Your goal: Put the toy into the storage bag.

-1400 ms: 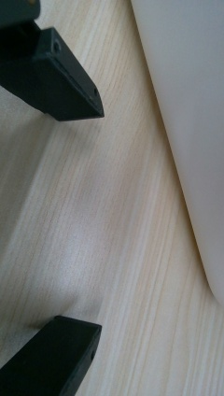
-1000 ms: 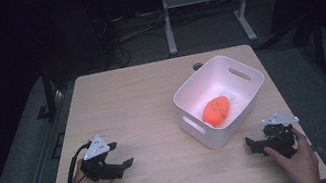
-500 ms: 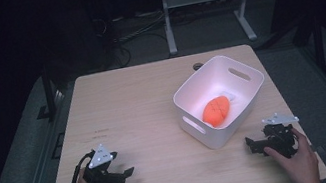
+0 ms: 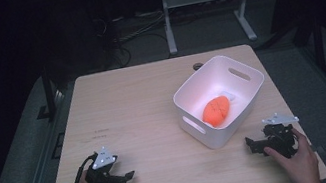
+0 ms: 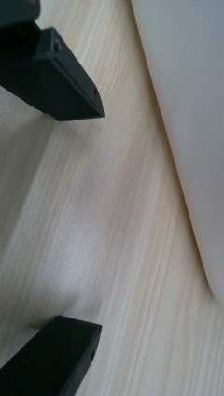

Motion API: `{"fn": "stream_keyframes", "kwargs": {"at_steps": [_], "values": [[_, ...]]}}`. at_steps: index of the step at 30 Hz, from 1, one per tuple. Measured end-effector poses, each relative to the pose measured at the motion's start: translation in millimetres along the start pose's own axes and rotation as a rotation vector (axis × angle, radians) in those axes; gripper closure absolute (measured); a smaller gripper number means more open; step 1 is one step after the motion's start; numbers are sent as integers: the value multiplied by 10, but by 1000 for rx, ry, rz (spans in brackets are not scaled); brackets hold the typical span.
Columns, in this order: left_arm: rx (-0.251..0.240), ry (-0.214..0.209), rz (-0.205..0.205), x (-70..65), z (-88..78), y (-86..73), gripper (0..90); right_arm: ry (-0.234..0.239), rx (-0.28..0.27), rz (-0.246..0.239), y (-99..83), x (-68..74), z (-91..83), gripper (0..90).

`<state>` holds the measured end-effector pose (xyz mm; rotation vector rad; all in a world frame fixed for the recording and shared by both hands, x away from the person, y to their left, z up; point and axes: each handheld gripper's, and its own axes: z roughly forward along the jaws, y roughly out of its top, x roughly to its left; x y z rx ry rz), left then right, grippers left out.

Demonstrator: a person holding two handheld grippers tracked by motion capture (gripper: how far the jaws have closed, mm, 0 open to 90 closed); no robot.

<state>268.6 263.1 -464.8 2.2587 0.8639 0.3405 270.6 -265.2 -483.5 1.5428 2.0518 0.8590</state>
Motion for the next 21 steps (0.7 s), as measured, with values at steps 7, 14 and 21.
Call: {"fn": "stream_keyframes", "kwargs": {"at_steps": [7, 14, 21], "values": [[-8, 7, -1, 21, 35, -54, 131, 0, 0, 0, 0, 0, 0, 0], [-51, 3, 5, 24, 51, -93, 127, 0, 0, 0, 0, 0, 0, 0], [-52, 3, 4, 24, 50, -94, 128, 0, 0, 1, 0, 1, 0, 0]]}}
